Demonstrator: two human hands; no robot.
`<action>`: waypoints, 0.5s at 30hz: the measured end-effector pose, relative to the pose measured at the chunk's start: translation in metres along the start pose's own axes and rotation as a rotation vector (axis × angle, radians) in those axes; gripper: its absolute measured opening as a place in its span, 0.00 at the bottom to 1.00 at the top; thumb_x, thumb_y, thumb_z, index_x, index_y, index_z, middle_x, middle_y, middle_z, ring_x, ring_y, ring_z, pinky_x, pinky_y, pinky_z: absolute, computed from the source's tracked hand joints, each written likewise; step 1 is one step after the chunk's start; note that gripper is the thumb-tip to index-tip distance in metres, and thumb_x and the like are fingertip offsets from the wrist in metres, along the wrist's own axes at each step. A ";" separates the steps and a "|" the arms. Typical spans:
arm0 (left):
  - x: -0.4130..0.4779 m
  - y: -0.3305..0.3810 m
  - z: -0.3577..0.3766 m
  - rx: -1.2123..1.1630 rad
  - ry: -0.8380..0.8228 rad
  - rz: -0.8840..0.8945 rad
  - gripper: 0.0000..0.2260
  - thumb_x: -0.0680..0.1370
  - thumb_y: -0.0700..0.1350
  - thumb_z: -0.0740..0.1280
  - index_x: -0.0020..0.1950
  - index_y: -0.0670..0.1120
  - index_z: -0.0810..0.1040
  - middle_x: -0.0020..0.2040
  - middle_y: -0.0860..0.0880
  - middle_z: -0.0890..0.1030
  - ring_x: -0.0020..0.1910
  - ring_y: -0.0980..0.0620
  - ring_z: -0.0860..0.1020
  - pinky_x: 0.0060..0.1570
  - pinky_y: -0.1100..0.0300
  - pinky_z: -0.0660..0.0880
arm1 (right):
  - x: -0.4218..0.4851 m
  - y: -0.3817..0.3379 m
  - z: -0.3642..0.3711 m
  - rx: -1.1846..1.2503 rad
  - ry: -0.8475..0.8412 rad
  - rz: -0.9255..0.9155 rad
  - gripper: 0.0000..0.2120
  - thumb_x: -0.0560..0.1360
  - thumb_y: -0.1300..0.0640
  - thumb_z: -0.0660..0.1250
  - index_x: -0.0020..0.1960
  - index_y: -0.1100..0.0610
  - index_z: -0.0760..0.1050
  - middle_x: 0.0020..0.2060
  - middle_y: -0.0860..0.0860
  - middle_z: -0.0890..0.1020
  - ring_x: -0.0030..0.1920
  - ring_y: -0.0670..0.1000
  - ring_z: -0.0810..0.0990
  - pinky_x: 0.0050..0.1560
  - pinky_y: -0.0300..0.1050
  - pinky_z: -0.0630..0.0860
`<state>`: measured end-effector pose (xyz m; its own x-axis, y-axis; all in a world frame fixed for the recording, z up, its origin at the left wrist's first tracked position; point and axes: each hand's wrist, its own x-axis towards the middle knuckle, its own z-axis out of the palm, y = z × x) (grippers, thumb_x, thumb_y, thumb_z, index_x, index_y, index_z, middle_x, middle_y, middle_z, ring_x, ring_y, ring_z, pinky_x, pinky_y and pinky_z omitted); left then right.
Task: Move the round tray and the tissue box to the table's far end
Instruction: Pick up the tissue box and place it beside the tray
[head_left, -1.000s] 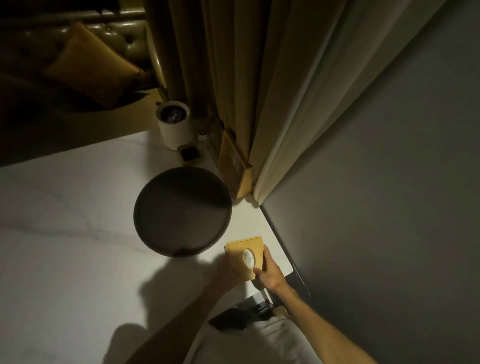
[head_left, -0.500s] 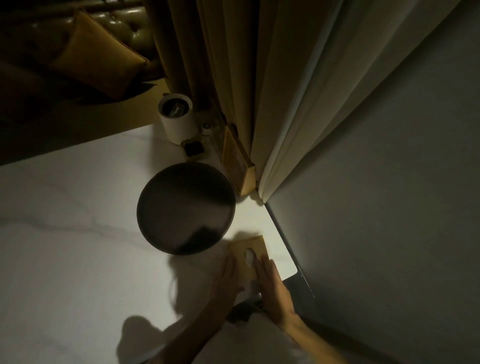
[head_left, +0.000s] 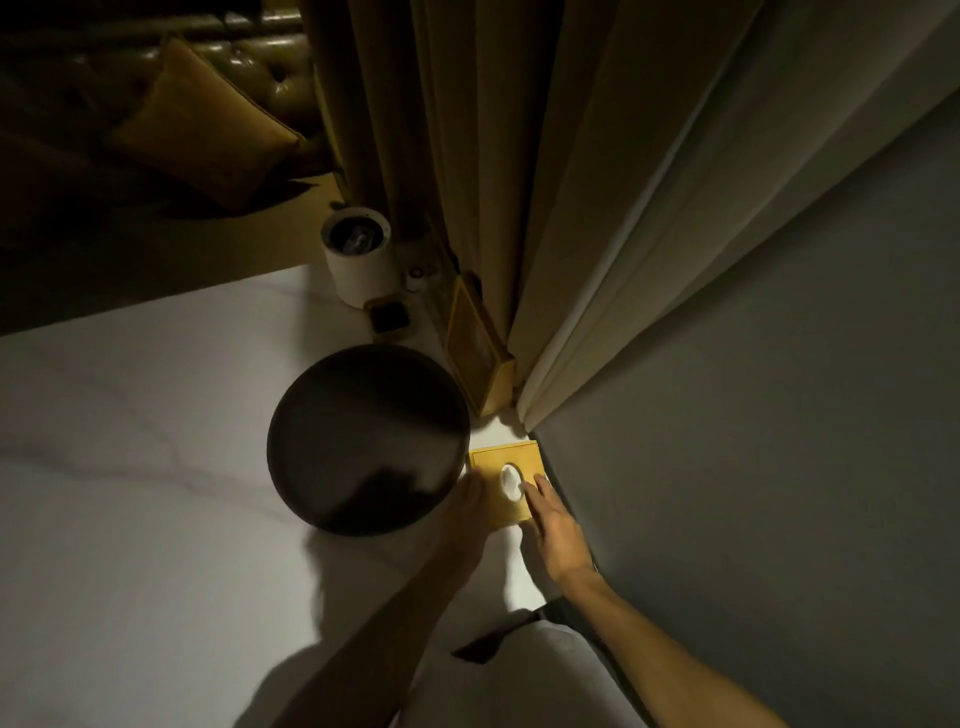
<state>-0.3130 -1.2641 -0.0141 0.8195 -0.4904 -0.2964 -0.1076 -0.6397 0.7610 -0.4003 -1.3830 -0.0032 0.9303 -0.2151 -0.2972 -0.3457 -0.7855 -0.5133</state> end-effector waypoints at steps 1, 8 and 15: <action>-0.001 -0.021 0.010 -0.107 -0.014 -0.145 0.14 0.81 0.43 0.61 0.65 0.38 0.69 0.68 0.41 0.74 0.64 0.47 0.75 0.53 0.70 0.77 | 0.004 0.000 -0.001 0.031 -0.003 0.010 0.26 0.80 0.62 0.59 0.75 0.47 0.62 0.79 0.48 0.58 0.76 0.55 0.63 0.72 0.52 0.67; 0.040 -0.138 0.047 -0.060 0.365 0.053 0.11 0.81 0.45 0.63 0.54 0.41 0.83 0.53 0.40 0.83 0.57 0.43 0.80 0.57 0.51 0.77 | 0.027 0.019 -0.003 0.011 -0.086 0.037 0.27 0.78 0.64 0.63 0.72 0.44 0.63 0.78 0.46 0.58 0.77 0.54 0.60 0.72 0.54 0.67; 0.051 -0.122 0.027 -0.068 0.344 0.054 0.11 0.78 0.47 0.68 0.55 0.41 0.83 0.54 0.41 0.83 0.54 0.45 0.82 0.54 0.52 0.79 | 0.033 0.027 -0.001 -0.029 -0.085 0.015 0.30 0.78 0.67 0.63 0.72 0.42 0.61 0.79 0.46 0.57 0.79 0.54 0.52 0.74 0.57 0.64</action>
<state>-0.2734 -1.2274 -0.1377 0.9566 -0.2870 -0.0514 -0.1279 -0.5715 0.8106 -0.3788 -1.4116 -0.0255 0.9107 -0.1785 -0.3726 -0.3551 -0.7993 -0.4849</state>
